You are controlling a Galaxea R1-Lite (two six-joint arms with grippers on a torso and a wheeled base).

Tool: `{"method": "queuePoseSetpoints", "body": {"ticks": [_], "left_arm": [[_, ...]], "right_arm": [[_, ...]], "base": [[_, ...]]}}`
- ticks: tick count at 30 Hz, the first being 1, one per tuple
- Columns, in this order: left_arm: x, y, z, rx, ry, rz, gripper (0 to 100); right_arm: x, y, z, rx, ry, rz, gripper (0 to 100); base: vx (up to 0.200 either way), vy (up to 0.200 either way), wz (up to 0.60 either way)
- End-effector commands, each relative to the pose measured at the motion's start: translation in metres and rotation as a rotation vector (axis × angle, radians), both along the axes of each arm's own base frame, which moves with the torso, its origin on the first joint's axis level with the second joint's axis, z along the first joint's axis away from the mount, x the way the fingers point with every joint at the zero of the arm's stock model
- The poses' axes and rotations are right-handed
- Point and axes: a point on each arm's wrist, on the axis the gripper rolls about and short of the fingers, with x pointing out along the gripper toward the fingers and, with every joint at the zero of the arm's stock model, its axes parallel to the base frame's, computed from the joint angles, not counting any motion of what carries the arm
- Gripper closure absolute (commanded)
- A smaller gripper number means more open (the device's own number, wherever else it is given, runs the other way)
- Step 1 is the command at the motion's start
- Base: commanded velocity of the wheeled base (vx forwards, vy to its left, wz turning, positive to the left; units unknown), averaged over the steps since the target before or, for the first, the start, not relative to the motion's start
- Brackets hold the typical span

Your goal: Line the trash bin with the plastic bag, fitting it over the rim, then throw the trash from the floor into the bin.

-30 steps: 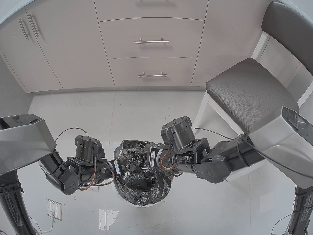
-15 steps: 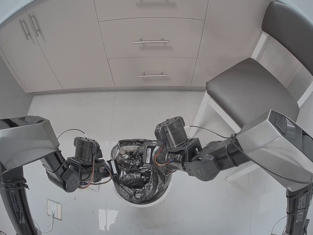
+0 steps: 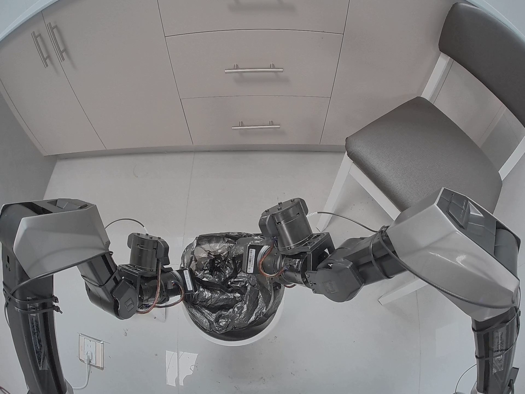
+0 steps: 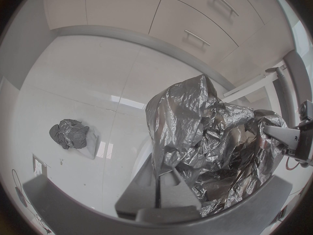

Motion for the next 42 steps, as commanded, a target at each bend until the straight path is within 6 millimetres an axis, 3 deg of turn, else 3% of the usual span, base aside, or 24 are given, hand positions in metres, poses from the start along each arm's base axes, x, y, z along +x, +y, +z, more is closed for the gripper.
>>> {"method": "queuePoseSetpoints", "body": {"ticks": [1,6,13,23,30,42], "left_arm": [[-0.001,0.011,-0.001,0.007,0.013,0.03,100],[-0.006,0.019,0.007,0.009,0.004,0.055,100],[-0.011,0.007,0.023,-0.01,-0.042,0.02,100],[-0.024,-0.005,0.015,0.011,-0.003,-0.029,100],[-0.034,-0.002,0.002,0.017,0.024,-0.031,100],[-0.053,0.004,-0.003,-0.003,-0.042,-0.027,100]], "right_arm": [[-0.004,-0.003,0.001,-0.011,0.002,-0.009,100],[-0.008,-0.008,0.003,-0.027,-0.001,-0.032,100],[-0.009,-0.008,0.003,-0.028,0.0,-0.032,100],[-0.016,-0.018,-0.006,-0.075,0.026,-0.05,100],[-0.027,-0.03,-0.015,-0.101,0.033,-0.072,100],[-0.038,-0.033,-0.028,-0.082,-0.004,-0.06,100]], "base": [[0.0,0.0,0.0],[0.0,0.0,0.0],[0.0,0.0,0.0],[0.0,0.0,0.0],[0.0,0.0,0.0],[0.0,0.0,0.0]]}}
